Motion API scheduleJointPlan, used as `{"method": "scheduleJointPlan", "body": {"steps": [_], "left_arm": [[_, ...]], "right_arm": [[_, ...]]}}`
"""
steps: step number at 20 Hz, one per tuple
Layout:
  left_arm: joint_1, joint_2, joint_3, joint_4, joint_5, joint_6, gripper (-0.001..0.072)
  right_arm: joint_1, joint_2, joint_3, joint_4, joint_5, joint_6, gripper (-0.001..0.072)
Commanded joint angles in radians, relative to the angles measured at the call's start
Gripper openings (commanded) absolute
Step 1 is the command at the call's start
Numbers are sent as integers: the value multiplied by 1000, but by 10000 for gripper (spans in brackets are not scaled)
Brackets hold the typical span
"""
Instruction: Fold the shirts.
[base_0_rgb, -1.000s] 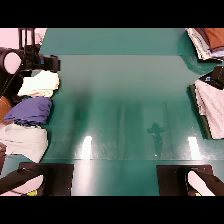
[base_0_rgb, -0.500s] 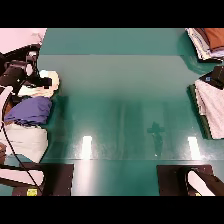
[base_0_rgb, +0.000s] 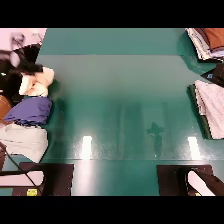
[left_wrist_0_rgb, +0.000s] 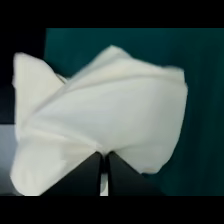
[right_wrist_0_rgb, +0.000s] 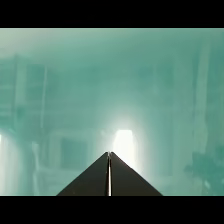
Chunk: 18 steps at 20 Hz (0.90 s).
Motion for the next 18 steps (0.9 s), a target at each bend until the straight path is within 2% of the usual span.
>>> {"method": "scheduleJointPlan", "body": {"steps": [1, 4, 8, 10, 16, 17, 18], "left_arm": [[-15, 197, 128, -39, -36, 63, 21], [-103, 338, 254, -105, -135, 154, 21], [-352, 404, 313, -194, -240, 213, 21], [-510, 388, 300, -246, -303, 212, 21], [-959, 201, 206, -414, -290, 215, 25], [-1004, 153, 206, -414, -280, 229, 228], [-1028, 115, 206, -412, -262, 244, 532]], "right_arm": [[0, 0, 109, 1, -4, 0, 13], [0, 0, 221, 0, -28, 0, 13], [0, 0, 317, 0, -35, 0, 13], [0, 0, 343, 0, -23, 0, 13], [0, 0, 353, 0, 13, 0, 13], [0, 0, 353, 0, 20, 0, 13], [0, 0, 353, 0, 28, 0, 13]]}}
